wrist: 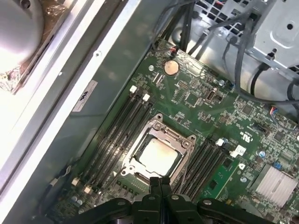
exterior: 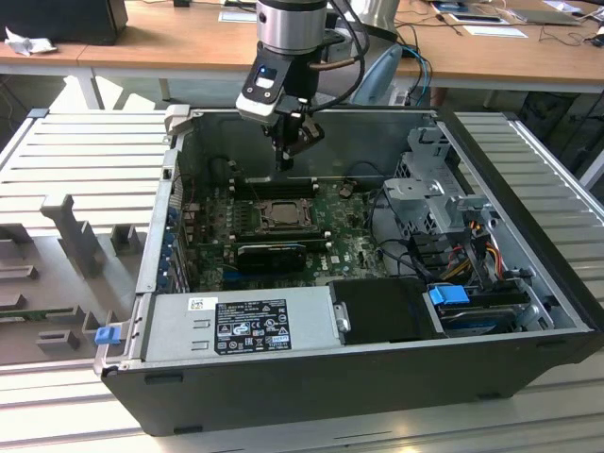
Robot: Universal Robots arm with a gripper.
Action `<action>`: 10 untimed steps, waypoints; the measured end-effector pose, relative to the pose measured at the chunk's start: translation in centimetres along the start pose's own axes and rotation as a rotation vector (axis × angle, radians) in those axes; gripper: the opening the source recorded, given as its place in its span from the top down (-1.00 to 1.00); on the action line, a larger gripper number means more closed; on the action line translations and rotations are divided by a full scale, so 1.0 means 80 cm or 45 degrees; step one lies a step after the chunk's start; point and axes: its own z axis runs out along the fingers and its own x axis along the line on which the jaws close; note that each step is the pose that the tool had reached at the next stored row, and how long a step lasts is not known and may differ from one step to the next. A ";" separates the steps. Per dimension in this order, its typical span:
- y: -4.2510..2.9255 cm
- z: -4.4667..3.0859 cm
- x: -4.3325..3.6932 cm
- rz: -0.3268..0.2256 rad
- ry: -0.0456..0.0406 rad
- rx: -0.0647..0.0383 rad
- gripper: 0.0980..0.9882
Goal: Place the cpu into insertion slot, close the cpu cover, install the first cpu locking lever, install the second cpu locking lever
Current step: 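Install the first cpu locking lever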
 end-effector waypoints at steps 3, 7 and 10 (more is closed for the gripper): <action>0.0000 0.0000 0.000 -0.089 0.001 0.001 0.98; 0.0000 0.0000 0.000 -0.176 0.001 0.002 0.98; 0.0000 0.0000 0.000 -0.223 0.002 0.002 0.98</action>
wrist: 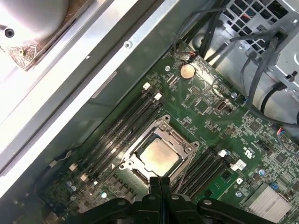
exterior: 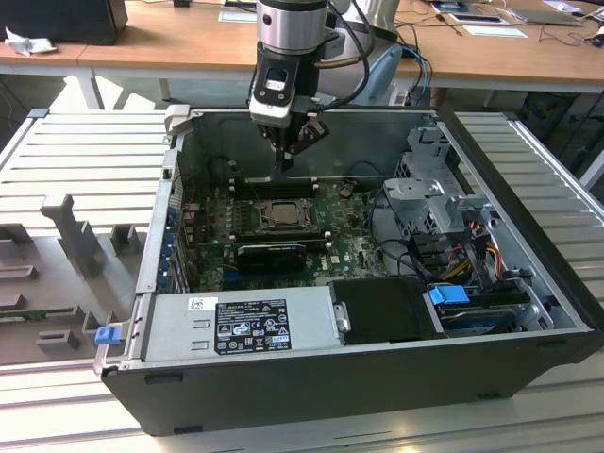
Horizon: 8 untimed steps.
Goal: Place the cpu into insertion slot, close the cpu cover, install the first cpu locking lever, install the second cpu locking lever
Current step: 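Install the first cpu locking lever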
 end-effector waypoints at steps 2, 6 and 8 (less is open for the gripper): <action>0.0000 0.0000 0.000 -0.045 0.000 0.000 0.98; 0.0000 0.0000 0.000 -0.098 0.001 0.001 0.98; 0.0000 0.0000 0.000 -0.151 0.001 0.001 0.98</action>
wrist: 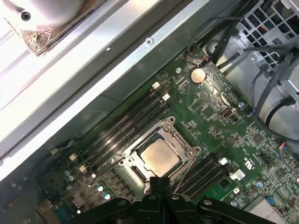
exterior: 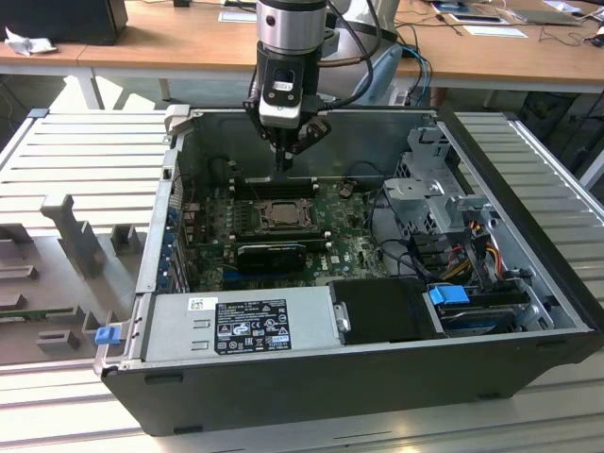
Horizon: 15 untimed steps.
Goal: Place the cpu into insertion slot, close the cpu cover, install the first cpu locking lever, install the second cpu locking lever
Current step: 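Install the first cpu locking lever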
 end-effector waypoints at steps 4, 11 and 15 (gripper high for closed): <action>0.0000 0.0000 0.000 -0.087 0.001 0.001 0.98; 0.0000 0.0001 0.000 -0.300 0.002 0.004 0.98; 0.0000 0.0004 0.000 -0.418 0.003 0.005 0.98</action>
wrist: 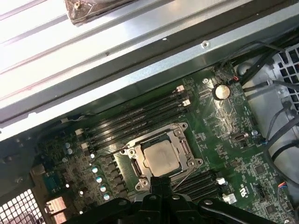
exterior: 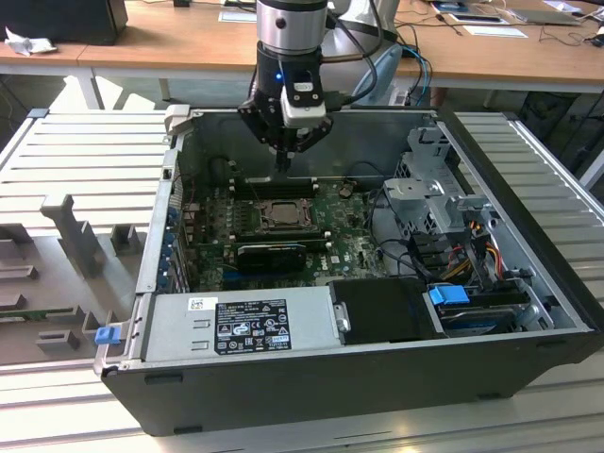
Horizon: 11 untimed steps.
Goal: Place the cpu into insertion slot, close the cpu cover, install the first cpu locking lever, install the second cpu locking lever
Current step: 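Install the first cpu locking lever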
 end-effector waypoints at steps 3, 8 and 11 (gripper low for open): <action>0.0000 0.0006 0.000 -0.090 0.001 0.001 0.98; -0.0002 0.0021 0.000 -0.237 0.001 0.002 0.98; -0.0009 0.0034 0.000 -0.315 -0.003 0.001 0.98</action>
